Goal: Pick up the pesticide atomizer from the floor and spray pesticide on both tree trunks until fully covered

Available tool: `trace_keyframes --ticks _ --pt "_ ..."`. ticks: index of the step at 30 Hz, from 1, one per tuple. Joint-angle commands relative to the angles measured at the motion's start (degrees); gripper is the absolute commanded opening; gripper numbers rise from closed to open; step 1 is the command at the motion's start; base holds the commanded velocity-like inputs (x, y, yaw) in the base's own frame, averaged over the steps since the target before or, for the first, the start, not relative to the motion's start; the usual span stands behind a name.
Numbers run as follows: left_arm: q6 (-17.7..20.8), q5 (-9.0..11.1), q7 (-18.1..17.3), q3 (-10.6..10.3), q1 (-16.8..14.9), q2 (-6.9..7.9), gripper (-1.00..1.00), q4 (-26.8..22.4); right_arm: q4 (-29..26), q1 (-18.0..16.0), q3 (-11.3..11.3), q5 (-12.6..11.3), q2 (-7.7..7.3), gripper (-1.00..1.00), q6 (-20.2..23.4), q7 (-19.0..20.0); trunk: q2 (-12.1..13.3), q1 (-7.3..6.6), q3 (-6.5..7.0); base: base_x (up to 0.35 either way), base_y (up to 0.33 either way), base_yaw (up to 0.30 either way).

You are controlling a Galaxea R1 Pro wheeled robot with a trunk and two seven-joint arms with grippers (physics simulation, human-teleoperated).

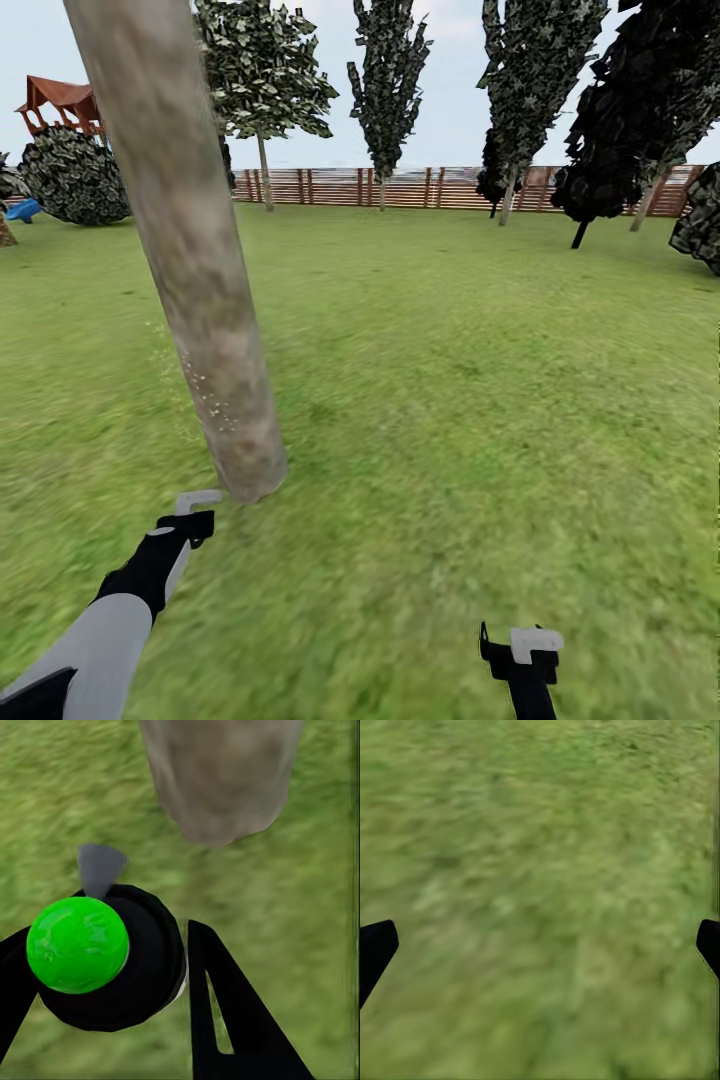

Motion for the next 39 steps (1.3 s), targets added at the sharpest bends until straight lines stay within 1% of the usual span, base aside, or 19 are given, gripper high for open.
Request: trace_keyframes --ticks 1,18,29,39 --pt "0.3 -0.3 0.0 0.2 0.0 -0.04 -1.00 -0.1 0.1 0.0 -0.5 0.6 0.03 1.00 -0.1 -0.1 0.0 -0.01 -0.05 0.000 -0.269 0.001" --pt "0.3 -0.3 0.0 0.2 0.0 -0.04 -1.00 -0.1 0.1 0.0 -0.4 0.6 0.05 1.00 -0.1 -0.1 0.0 -0.01 -0.05 0.004 -0.273 0.000" --pt "0.3 -0.3 0.0 0.2 0.0 -0.04 -1.00 -0.1 0.1 0.0 -0.4 0.6 0.05 1.00 -0.1 -0.1 0.0 -0.01 -0.05 0.136 -0.268 0.006" --pt "0.3 -0.2 0.0 0.3 0.0 -0.04 -1.00 -0.1 0.1 0.0 -0.4 0.6 0.05 1.00 -0.1 -0.1 0.0 -0.01 -0.05 0.185 -0.238 0.245"
